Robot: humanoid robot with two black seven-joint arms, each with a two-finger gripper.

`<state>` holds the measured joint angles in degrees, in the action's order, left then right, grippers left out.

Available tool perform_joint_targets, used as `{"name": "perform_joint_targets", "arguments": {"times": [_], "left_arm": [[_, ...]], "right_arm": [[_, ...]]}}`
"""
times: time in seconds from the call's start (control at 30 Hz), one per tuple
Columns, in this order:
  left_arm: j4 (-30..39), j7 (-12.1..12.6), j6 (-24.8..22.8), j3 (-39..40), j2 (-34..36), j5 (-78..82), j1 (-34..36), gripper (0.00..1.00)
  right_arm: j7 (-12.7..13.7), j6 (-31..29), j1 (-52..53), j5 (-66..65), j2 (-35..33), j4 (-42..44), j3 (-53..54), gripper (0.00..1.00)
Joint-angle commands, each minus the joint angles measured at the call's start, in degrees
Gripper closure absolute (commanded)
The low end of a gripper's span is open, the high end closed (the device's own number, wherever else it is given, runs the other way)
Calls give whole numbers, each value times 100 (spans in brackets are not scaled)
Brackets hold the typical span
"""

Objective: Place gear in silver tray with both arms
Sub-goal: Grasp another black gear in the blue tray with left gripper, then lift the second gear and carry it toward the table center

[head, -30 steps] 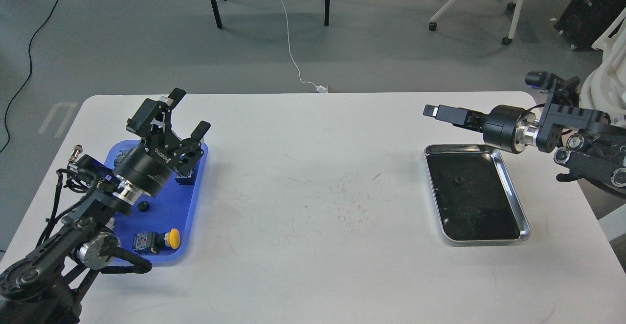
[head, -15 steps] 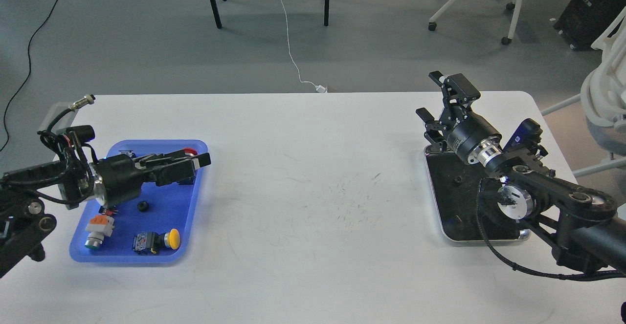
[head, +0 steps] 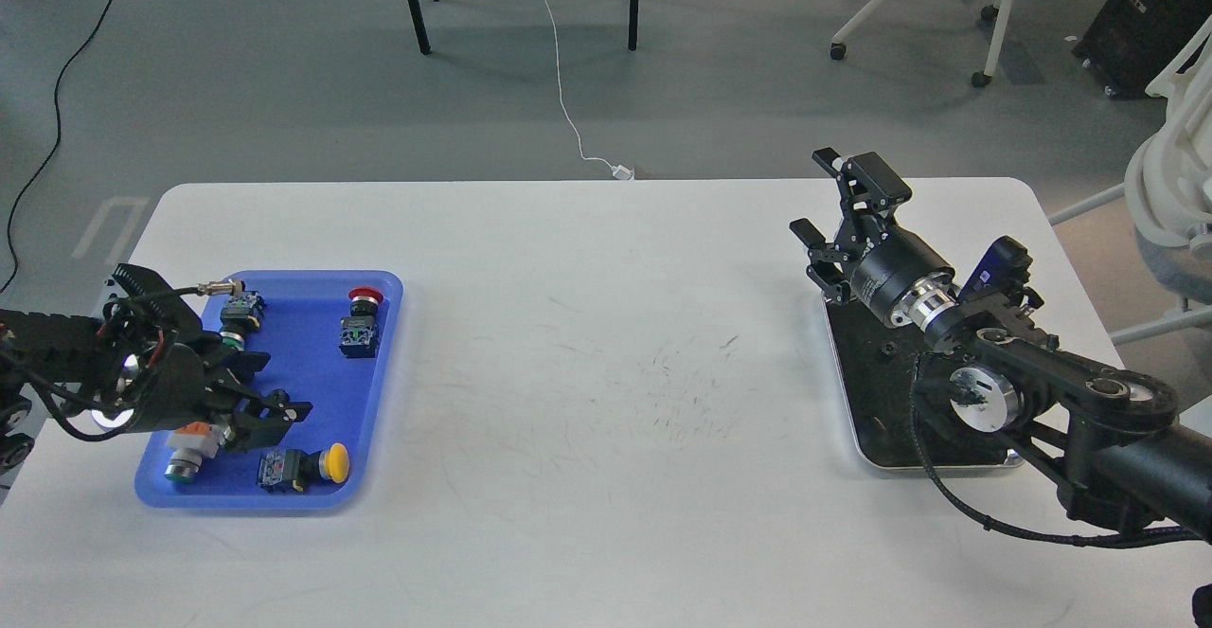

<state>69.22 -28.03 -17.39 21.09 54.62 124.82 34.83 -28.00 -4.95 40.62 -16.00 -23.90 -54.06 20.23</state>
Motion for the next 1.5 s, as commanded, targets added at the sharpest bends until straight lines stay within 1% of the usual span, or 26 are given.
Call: {"name": "perform_joint_targets", "arguments": {"times": [0.0, 0.03, 0.07, 0.1, 0.13, 0.33, 0.57, 0.67, 0.73, 0.8, 0.87, 0.9, 0.93, 1.0, 1.03, 1.13, 1.3, 1.37, 1.47], "left_arm": [[-119, 3, 7, -18, -57, 18, 15, 38], [-154, 3, 7, -18, -57, 18, 15, 38], [-189, 3, 7, -18, -66, 18, 15, 40], [-242, 3, -1, -18, -74, 18, 15, 44], [-286, 3, 7, -18, -83, 18, 15, 46], [-690, 3, 34, -61, -233, 18, -20, 45], [-708, 3, 34, -88, -241, 18, -29, 47], [-708, 3, 34, -88, -268, 18, -47, 57], [-708, 3, 34, -97, -355, 18, -38, 59], [-717, 3, 25, -97, -391, 18, -47, 65], [-726, 3, 25, -97, -408, 18, -47, 66], [-726, 3, 25, -97, -408, 18, -47, 69], [-726, 3, 16, -97, -408, 18, -47, 72], [-743, 3, 16, -97, -408, 18, -47, 82], [-743, 3, 16, -97, -391, 18, -38, 84], [-743, 3, 16, -97, -382, 18, -38, 88], [-752, 3, 8, -79, -373, 18, 32, 90], [-630, 3, -1, -44, -356, 18, 146, 90], [-130, 3, -71, -53, -294, -45, 645, 90]], "right_arm": [[0, -15, 25, 0, -1, 1, -1, 3], [0, -15, 34, 0, -1, 1, -1, 3], [0, -15, 34, 0, -1, 1, -1, 3], [0, -15, 34, 0, -1, 1, -1, 3], [0, -15, 34, 0, -1, 1, -1, 3], [0, -24, 43, -9, -1, -8, -1, 3], [0, -24, 52, 0, -1, -8, -1, 3], [0, -24, 52, 0, -10, -8, -1, 3], [0, -24, 52, 0, -27, -8, -1, 3], [0, -24, 43, 0, -36, -8, -1, 3], [0, -24, 52, 0, -54, -8, 8, 3], [0, -24, 52, 0, -54, -8, 8, 3], [0, -24, 52, 0, -62, -8, 8, 3], [0, -24, 52, 0, -71, -8, 8, 3], [0, -24, 52, 0, -71, -8, 8, 3], [0, -24, 52, 0, -71, -8, 16, 3], [0, -24, 69, 0, -71, -17, 25, 3], [0, -24, 78, 0, -71, -52, 34, 3], [0, -24, 104, 0, -80, -96, 60, 3]]}}
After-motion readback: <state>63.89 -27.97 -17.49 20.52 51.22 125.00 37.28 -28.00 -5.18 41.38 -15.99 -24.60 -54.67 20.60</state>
